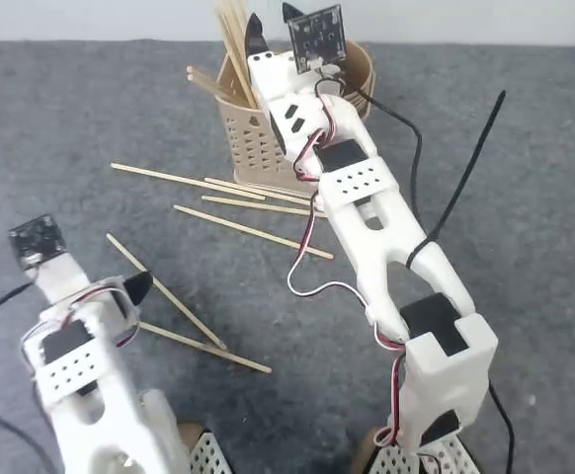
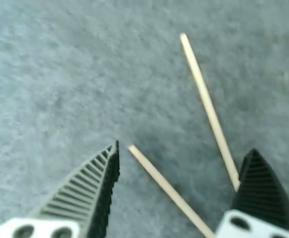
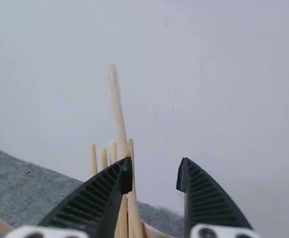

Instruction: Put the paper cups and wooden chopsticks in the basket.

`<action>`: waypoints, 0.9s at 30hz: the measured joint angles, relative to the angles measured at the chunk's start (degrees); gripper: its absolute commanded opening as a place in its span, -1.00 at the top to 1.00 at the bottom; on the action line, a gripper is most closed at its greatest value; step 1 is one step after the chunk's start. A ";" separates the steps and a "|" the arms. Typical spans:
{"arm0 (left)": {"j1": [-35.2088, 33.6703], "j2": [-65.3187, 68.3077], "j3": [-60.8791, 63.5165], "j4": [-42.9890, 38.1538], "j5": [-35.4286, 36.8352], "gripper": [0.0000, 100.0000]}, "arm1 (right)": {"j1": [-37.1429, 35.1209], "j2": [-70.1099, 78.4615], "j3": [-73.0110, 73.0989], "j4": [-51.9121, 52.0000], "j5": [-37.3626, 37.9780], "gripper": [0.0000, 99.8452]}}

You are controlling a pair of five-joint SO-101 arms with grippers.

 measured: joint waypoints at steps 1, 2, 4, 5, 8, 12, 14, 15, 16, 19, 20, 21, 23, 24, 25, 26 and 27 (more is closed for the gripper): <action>0.70 0.00 0.35 0.00 0.18 0.27 | 0.00 0.00 0.00 0.26 0.00 0.67; 1.67 0.00 0.62 0.00 0.79 0.27 | 0.00 0.00 -0.09 0.79 0.00 0.67; 2.99 -0.18 0.62 0.00 2.73 0.27 | 0.00 -0.44 -0.09 3.52 0.00 0.67; 3.34 -0.18 0.62 -0.18 3.69 0.27 | -0.09 -1.14 -0.09 5.27 -0.09 0.67; 5.36 -0.18 0.62 -1.67 6.15 0.27 | -0.09 -5.10 0.18 12.40 -4.22 0.67; 9.49 -0.18 0.62 -3.69 9.49 0.27 | 0.00 -14.33 5.45 19.08 -8.00 0.68; 10.81 0.53 0.62 -4.75 10.64 0.27 | -0.09 -19.60 9.23 20.66 -8.88 0.68; 11.08 1.93 0.53 -5.19 11.25 0.28 | -0.09 -22.51 11.60 21.10 -9.32 0.68; 11.08 4.04 0.00 -5.36 11.87 0.30 | -0.09 -25.67 14.42 21.45 -9.76 0.68; 10.90 11.52 -3.87 -5.45 13.63 0.47 | -0.09 -35.16 23.74 21.63 -10.11 0.68; 10.90 14.51 -5.71 -5.45 14.24 0.54 | -0.09 -38.24 26.99 21.63 -10.11 0.68; 10.90 17.41 -7.56 -5.45 14.86 0.59 | -0.09 -41.49 30.42 21.63 -10.11 0.68; 10.90 23.74 -11.87 -4.84 15.47 0.65 | -0.09 -47.65 36.66 21.63 -10.29 0.68; 10.81 26.64 -13.89 -4.40 15.65 0.65 | -0.09 -50.64 39.74 21.63 -10.29 0.68; 10.90 29.45 -15.91 -3.87 15.82 0.64 | -0.09 -53.63 42.64 21.63 -10.29 0.68; 10.99 32.00 -17.93 -3.34 15.91 0.63 | -0.18 -56.53 45.10 21.80 -10.29 0.68; 11.16 34.29 -19.69 -2.81 16.00 0.63 | -0.18 -59.34 47.82 21.80 -10.29 0.68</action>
